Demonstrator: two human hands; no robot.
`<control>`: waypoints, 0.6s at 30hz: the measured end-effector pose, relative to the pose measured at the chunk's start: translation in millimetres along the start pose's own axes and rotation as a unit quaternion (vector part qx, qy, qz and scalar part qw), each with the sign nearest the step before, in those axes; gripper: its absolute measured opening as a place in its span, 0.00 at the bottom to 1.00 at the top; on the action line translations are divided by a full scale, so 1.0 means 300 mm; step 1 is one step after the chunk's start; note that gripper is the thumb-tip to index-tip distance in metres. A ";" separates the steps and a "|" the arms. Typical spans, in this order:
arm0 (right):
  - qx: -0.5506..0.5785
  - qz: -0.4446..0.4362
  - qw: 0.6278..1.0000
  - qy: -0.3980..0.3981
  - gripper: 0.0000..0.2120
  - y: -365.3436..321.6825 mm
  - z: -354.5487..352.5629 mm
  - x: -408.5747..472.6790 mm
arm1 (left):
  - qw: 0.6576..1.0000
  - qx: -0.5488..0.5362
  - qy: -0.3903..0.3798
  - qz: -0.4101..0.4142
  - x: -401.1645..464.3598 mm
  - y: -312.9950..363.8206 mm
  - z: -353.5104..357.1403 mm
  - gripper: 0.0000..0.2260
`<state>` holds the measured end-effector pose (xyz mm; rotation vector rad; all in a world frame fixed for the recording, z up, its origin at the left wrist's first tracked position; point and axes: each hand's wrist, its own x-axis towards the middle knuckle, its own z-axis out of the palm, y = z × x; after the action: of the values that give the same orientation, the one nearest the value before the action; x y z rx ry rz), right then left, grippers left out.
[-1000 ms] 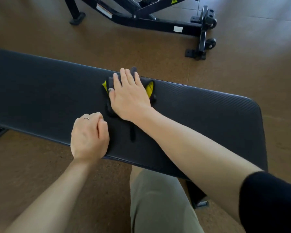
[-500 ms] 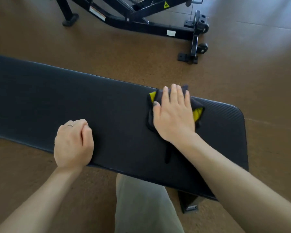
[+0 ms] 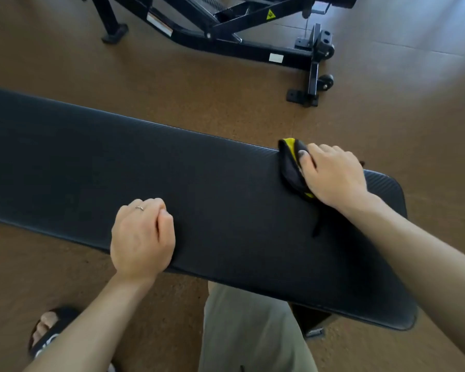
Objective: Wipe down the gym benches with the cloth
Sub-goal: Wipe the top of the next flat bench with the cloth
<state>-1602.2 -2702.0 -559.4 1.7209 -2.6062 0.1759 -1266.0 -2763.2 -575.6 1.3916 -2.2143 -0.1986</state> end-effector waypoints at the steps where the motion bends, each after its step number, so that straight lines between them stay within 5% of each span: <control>1: -0.005 0.018 1.000 0.005 0.16 0.025 0.001 -0.014 | 1.000 0.005 0.004 0.000 -0.001 0.000 0.002 0.13; 8: -0.024 0.057 0.998 0.024 0.21 -0.407 0.075 0.102 | 1.000 0.023 -0.008 0.010 0.013 -0.013 0.016 0.13; 12: 0.011 -0.035 0.999 0.007 0.24 -0.719 0.107 0.093 | 0.999 0.025 -0.017 0.023 0.005 -0.027 0.014 0.13; 18: 0.072 -0.218 0.973 -0.027 0.26 -0.536 0.063 -0.205 | 0.999 0.012 -0.004 0.046 0.005 -0.016 0.001 0.14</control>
<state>-1429.6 -2710.1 -568.9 2.3222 -2.2192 0.3169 -1262.8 -2766.9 -577.2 1.3008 -2.2887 -0.1455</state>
